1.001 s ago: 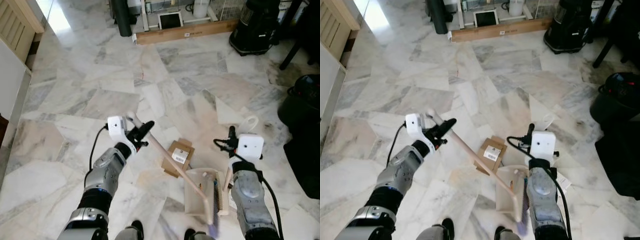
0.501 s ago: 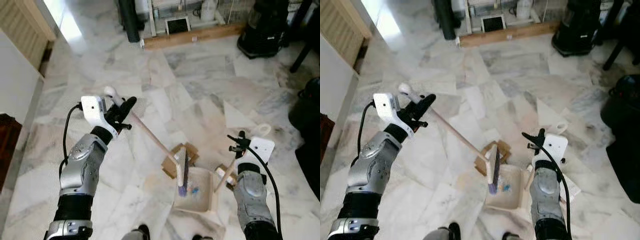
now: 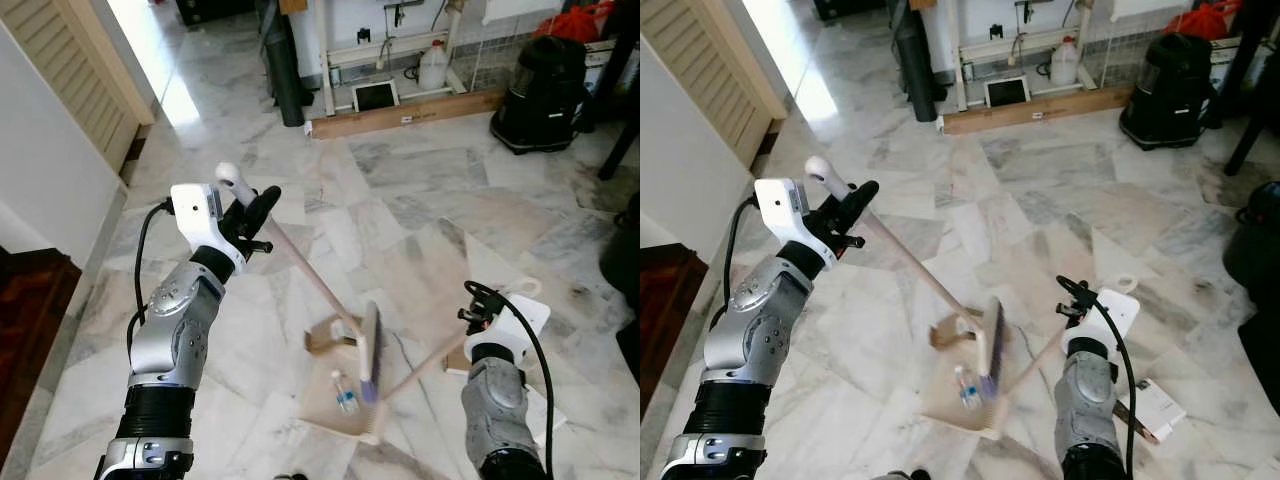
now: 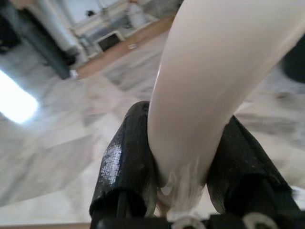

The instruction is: Sweep floor

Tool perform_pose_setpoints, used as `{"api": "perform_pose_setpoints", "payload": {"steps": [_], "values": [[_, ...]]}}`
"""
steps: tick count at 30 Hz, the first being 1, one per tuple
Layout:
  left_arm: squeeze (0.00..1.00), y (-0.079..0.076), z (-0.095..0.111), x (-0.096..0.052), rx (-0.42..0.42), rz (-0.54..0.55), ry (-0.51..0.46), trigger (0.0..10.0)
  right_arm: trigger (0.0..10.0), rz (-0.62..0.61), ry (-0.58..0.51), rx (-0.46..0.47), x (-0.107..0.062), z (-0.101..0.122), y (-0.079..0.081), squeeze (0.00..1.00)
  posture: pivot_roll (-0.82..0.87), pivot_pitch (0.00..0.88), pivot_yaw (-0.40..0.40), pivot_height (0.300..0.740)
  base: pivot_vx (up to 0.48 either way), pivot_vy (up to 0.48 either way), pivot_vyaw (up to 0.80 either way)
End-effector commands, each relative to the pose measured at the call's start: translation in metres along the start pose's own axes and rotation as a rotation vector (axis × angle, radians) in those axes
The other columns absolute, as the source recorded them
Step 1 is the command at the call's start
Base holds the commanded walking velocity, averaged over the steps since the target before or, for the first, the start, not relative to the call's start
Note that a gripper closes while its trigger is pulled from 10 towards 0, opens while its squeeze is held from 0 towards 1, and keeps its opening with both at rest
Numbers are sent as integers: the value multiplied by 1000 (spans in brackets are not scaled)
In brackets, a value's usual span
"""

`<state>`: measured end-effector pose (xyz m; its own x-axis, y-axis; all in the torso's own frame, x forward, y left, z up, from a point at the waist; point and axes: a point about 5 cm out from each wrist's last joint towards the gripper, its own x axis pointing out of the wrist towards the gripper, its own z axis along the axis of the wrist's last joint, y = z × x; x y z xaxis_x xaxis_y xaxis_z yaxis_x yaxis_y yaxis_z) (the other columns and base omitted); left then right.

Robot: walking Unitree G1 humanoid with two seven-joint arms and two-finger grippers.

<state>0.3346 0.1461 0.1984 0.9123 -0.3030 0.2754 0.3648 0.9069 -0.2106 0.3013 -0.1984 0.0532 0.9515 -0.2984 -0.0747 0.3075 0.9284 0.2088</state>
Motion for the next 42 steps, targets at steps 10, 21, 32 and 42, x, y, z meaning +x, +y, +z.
{"api": "perform_pose_setpoints", "payload": {"steps": [10, 21, 32, 42], "values": [[0, 28, 18, -11, 153, 154, -90, 10000, 10000, 61, -66, 29, 6, 15, 10, 0, 107, 0, 118, 740, 0, 0, 0], [0, 36, 2, -24, 282, 229, -67, 10000, 10000, 115, -159, 41, 7, 33, 20, 0, 91, 0, 93, 740, 0, 0, 0], [0, 31, -32, -50, 392, 215, 32, 10000, 10000, 152, -202, 46, 1, 43, 24, 0, 93, 0, 57, 740, 0, 0, 0], [0, 25, -51, -55, 396, 184, 64, 10000, 10000, 185, -201, -8, -3, 44, 22, 0, 94, 0, 52, 740, 0, 0, 453]]}}
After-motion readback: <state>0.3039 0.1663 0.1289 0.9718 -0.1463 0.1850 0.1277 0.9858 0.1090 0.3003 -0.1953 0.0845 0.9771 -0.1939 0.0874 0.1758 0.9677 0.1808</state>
